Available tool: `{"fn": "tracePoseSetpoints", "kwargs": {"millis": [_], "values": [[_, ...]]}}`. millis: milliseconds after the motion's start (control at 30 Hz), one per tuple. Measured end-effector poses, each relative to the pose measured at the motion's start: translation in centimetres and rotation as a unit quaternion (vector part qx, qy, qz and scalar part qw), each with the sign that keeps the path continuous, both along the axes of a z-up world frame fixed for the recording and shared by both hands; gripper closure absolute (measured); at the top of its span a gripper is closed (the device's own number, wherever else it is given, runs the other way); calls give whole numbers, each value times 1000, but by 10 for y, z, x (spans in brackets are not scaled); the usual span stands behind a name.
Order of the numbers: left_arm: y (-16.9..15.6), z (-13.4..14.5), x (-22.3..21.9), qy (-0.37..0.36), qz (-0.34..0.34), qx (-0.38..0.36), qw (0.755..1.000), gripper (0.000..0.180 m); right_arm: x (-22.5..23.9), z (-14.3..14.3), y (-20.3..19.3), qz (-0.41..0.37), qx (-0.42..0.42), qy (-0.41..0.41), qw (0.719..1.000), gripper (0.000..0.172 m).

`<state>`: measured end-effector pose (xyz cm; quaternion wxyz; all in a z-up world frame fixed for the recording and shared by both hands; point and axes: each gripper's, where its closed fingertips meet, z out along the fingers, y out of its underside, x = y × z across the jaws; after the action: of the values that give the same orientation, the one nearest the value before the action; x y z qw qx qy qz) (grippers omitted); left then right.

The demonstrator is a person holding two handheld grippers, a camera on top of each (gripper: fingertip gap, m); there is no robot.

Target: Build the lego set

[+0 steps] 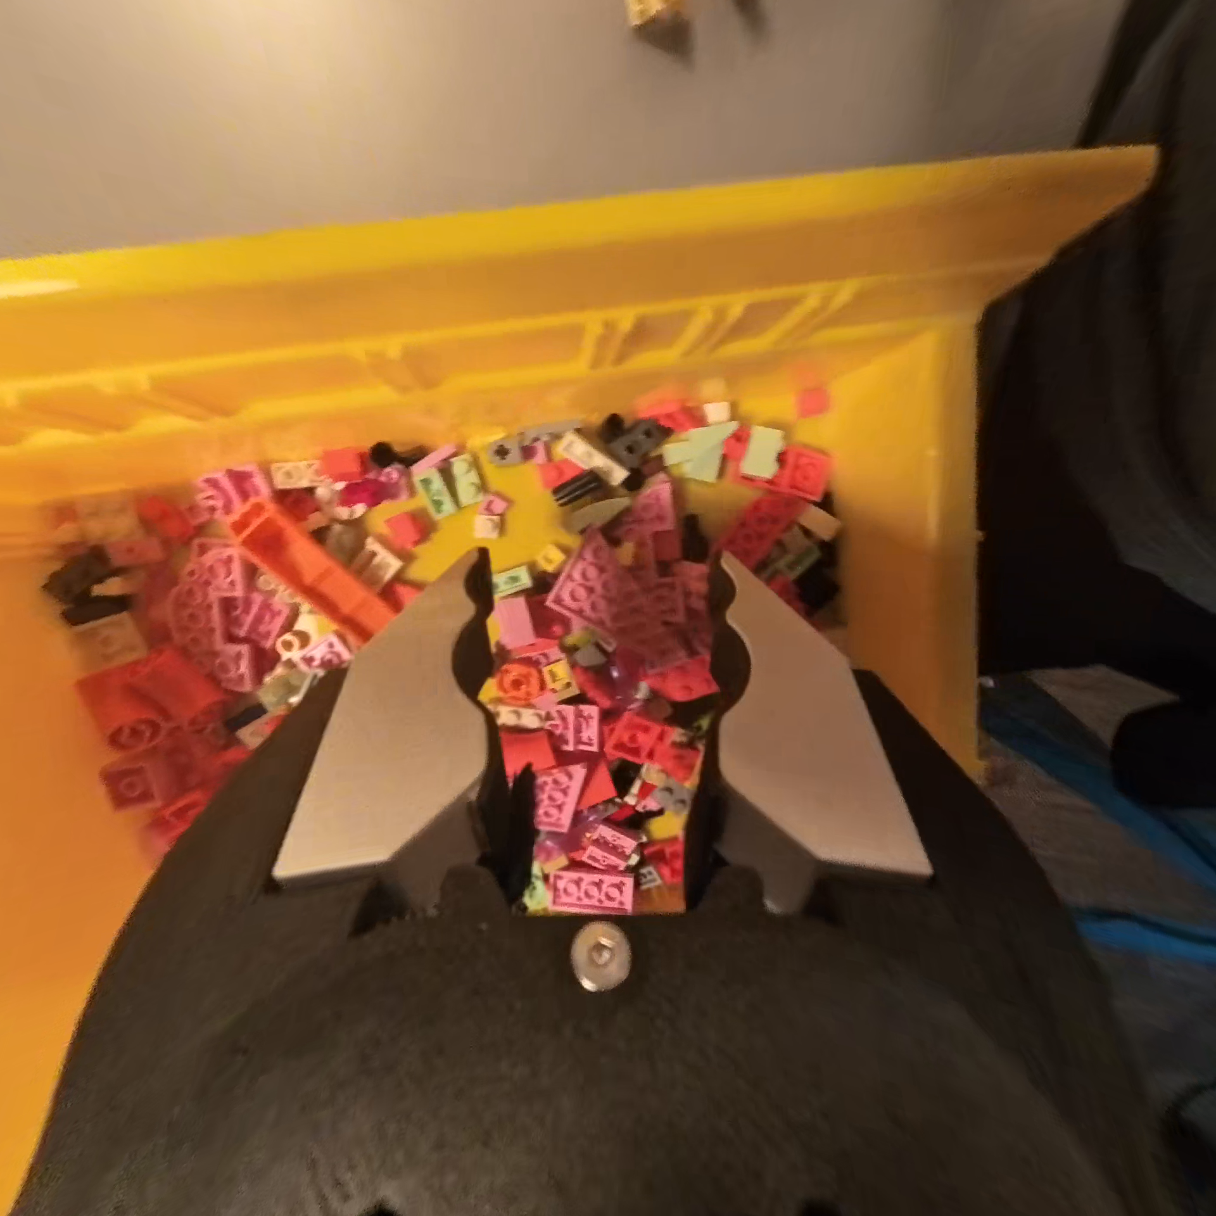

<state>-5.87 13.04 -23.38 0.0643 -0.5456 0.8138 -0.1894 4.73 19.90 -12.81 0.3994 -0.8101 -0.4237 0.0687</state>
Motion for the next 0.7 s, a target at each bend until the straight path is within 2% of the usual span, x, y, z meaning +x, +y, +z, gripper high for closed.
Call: {"fn": "tracePoseSetpoints", "kwargs": {"millis": [133,300,433,567,633,700], "values": [[-14,-15,-7,22,-58,25,998,115,-1,1,0,1,1,-1,1000,171],[-13,-31,-8,47,-91,94,990,100,-1,1,-1,2,2,-3,1000,171],[12,-29,-1,44,-31,134,990,108,-2,2,-1,2,3,-3,1000,171],[63,-23,-3,42,91,191,976,122,-3,2,-2,3,4,-4,1000,171],[69,-22,-7,36,119,166,978,123,-3,2,-2,4,4,-3,1000,171],[51,-15,-3,9,129,89,988,120,-3,3,-2,5,5,-2,1000,171]]}}
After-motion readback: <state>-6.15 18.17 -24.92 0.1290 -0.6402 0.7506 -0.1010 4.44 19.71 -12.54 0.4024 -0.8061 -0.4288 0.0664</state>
